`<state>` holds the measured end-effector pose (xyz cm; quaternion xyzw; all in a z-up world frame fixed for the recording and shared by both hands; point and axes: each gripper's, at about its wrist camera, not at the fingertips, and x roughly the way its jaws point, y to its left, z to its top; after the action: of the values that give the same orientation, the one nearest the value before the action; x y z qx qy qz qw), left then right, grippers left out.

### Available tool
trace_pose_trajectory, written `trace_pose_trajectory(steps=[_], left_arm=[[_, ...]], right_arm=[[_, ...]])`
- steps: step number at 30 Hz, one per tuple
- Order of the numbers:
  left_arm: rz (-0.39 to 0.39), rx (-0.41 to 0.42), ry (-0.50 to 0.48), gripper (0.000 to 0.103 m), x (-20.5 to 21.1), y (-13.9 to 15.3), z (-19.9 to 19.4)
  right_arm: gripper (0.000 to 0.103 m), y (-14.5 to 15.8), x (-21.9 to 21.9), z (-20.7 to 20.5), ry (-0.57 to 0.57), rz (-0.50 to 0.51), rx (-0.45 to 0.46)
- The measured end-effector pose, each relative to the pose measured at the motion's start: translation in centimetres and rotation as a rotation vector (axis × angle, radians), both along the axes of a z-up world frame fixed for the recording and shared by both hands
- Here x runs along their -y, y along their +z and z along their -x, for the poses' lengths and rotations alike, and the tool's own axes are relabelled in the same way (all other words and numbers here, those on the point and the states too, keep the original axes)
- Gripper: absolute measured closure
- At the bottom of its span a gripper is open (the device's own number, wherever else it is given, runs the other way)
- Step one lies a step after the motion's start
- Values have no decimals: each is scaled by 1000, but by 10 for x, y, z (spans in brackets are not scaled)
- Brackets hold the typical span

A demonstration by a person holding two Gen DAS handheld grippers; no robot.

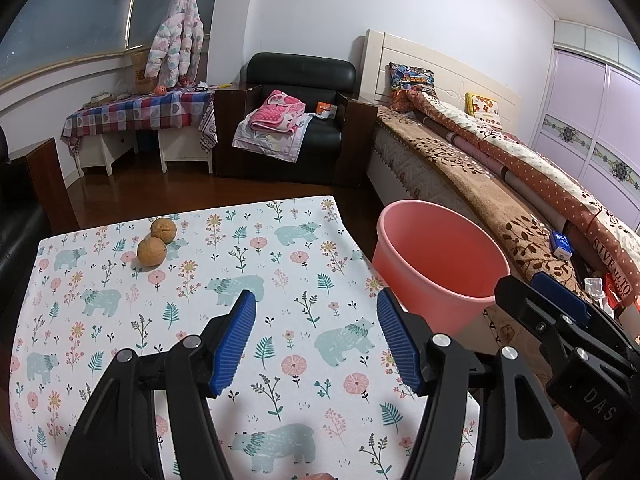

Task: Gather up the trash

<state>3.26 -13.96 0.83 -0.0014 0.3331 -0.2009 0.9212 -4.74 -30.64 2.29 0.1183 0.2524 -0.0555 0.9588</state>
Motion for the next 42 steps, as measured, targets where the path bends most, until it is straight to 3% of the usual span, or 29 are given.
trace_pose_trajectory(steps=[42], left_arm=[[-2, -3, -8, 41, 2, -5, 3]], right_arm=[[40, -1, -1, 0, 3, 2, -4]])
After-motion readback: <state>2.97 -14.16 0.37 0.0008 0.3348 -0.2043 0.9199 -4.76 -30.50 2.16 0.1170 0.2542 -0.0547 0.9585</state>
